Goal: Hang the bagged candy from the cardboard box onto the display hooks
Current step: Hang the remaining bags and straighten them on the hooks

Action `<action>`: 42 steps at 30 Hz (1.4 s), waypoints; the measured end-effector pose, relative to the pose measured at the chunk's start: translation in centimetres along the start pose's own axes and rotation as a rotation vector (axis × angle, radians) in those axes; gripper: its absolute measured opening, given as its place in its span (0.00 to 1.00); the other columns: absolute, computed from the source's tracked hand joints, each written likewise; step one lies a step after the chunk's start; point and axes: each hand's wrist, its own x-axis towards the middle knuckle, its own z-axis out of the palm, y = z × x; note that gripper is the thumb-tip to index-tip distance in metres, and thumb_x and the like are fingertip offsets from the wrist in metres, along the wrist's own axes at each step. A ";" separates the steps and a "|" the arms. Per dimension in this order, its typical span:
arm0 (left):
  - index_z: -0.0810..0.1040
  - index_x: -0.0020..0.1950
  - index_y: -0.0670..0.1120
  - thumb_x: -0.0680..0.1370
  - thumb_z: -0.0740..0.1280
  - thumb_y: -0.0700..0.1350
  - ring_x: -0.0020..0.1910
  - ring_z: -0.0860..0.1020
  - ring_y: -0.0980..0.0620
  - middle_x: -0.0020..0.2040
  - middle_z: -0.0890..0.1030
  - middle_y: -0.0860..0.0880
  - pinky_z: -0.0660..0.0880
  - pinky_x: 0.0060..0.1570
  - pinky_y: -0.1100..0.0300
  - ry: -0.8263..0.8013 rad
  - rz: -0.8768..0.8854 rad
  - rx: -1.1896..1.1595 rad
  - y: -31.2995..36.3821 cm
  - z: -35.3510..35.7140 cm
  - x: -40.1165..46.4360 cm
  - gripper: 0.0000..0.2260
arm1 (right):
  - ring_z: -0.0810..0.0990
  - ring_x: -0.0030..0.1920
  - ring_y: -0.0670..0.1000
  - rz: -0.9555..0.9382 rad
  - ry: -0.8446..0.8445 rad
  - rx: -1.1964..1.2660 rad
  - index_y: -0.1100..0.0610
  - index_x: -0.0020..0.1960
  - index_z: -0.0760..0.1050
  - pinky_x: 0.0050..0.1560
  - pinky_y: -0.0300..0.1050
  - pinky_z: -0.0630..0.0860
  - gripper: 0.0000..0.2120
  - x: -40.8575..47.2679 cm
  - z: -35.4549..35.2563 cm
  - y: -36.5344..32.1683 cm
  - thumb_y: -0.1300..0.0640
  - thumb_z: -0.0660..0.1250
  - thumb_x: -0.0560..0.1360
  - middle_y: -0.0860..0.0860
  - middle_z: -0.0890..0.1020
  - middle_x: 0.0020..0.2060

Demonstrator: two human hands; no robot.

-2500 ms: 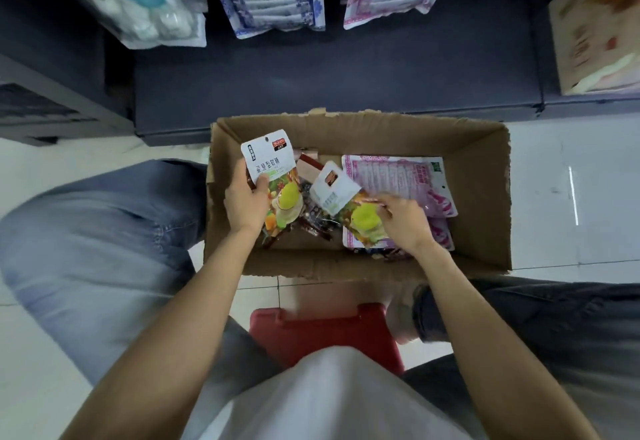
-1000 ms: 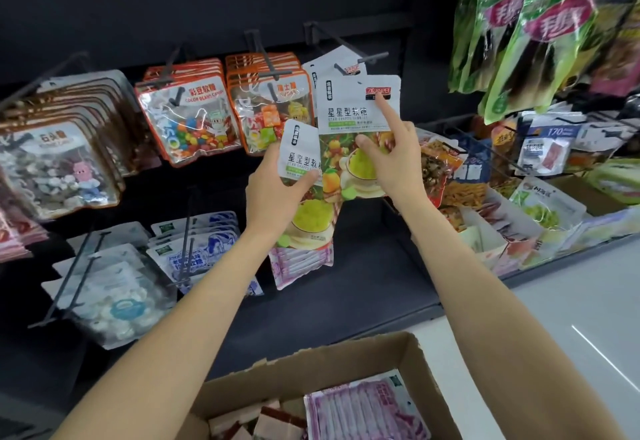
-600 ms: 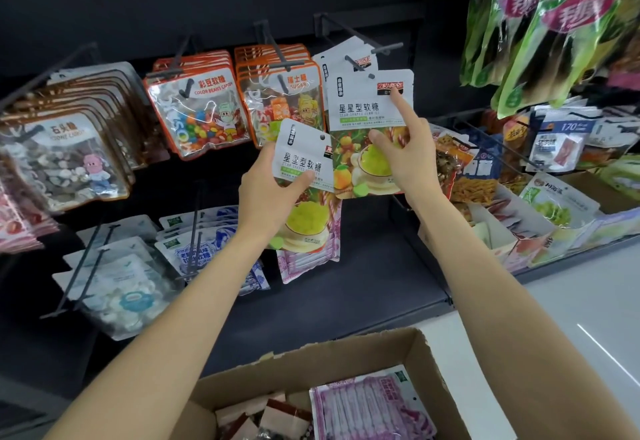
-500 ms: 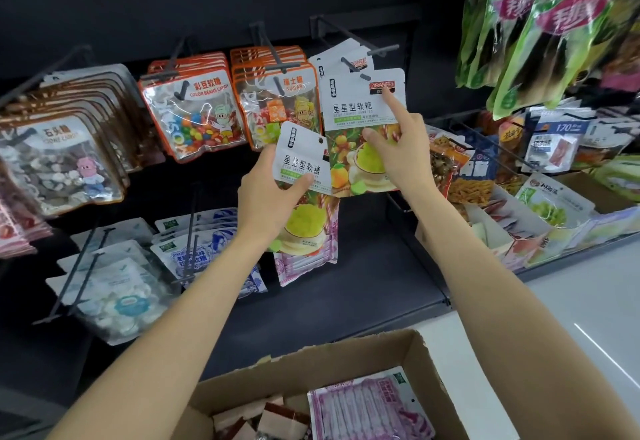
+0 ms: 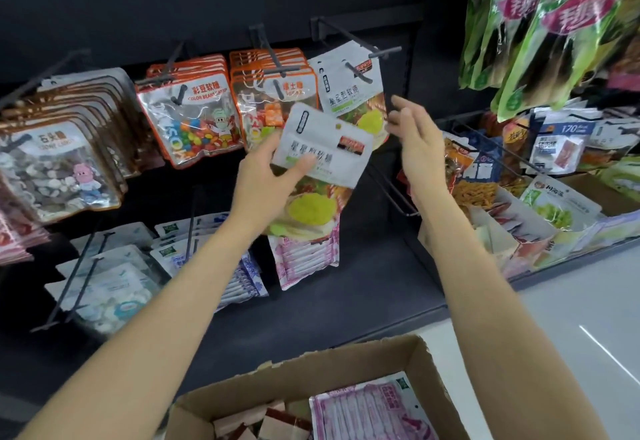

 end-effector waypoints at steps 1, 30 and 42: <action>0.76 0.59 0.49 0.76 0.69 0.45 0.47 0.77 0.71 0.49 0.79 0.62 0.73 0.46 0.74 0.034 0.006 -0.074 0.5 1.0 0.5 0.12 | 0.80 0.54 0.46 0.028 -0.017 0.127 0.46 0.66 0.70 0.55 0.40 0.75 0.13 -1.2 -0.7 -0.7 0.52 0.56 0.82 0.51 0.81 0.56; 0.57 0.76 0.40 0.77 0.66 0.42 0.77 0.46 0.44 0.78 0.45 0.41 0.54 0.70 0.60 0.045 0.232 0.636 -1.5 8.7 6.1 0.30 | 0.70 0.38 0.47 -0.301 0.000 -0.609 0.45 0.71 0.69 0.38 0.38 0.66 0.23 6.5 1.8 1.2 0.58 0.65 0.77 0.49 0.73 0.45; 0.54 0.77 0.43 0.78 0.63 0.42 0.77 0.50 0.48 0.79 0.47 0.45 0.53 0.72 0.58 -0.155 0.118 0.489 -1.2 9.0 8.4 0.30 | 0.51 0.76 0.59 -0.292 -0.070 -0.919 0.52 0.77 0.57 0.71 0.58 0.57 0.30 4.8 3.2 2.3 0.53 0.63 0.78 0.58 0.52 0.77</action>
